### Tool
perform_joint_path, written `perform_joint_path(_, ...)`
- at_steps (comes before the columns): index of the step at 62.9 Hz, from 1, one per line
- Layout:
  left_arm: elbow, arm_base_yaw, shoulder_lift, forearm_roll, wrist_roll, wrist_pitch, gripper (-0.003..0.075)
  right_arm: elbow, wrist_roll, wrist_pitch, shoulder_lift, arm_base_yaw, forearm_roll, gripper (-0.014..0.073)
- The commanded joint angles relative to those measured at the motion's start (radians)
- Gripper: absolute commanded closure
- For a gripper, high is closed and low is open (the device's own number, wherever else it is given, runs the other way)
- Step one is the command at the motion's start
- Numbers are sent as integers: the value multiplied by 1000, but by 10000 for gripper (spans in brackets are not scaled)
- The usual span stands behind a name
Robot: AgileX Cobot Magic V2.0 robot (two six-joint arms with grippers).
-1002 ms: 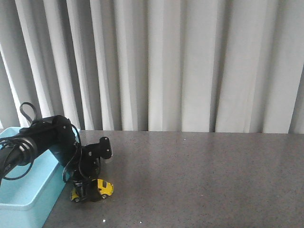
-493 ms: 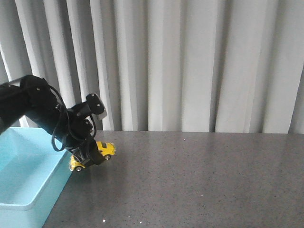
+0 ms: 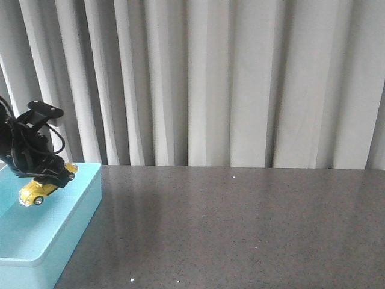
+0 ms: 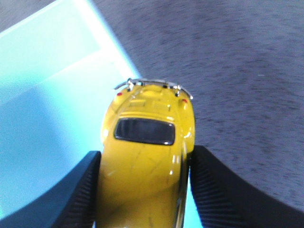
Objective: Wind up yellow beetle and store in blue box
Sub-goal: 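Lift the car with the left gripper over into the blue box, then lower the car onto the box floor and open the left gripper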
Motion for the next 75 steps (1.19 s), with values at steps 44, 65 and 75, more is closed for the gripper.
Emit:
perform_joint_path(44, -29, 66, 179, 133, -202, -132, 472, -26, -4, -51, -9, -3, 1, 123)
perform_joint_path(65, -29, 66, 202, 137, -233, -138, 437, -26, -4, -51, -9, -3, 1, 123)
perform_joint_path(75, -29, 66, 202, 126, -233, -136, 295, -26, -4, -51, -9, -3, 1, 123)
